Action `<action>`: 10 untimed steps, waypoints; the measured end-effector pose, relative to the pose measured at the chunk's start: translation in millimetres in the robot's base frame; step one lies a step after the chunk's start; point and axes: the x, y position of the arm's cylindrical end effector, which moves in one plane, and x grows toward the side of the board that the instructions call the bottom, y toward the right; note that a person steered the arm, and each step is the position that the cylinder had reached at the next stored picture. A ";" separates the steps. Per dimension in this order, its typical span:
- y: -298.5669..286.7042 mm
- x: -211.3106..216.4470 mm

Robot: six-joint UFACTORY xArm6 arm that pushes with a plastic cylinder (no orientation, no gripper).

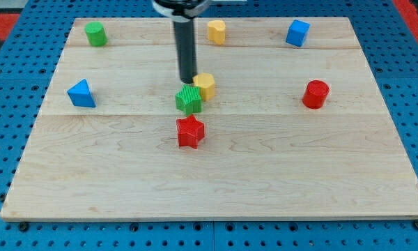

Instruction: Place the yellow hexagon below the red circle

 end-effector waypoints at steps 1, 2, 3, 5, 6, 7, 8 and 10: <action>12.9 55.7; 60.5 89.8; 28.4 61.7; 127.5 131.0; 170.5 146.2; 184.5 159.9; 182.0 154.3; 161.4 130.8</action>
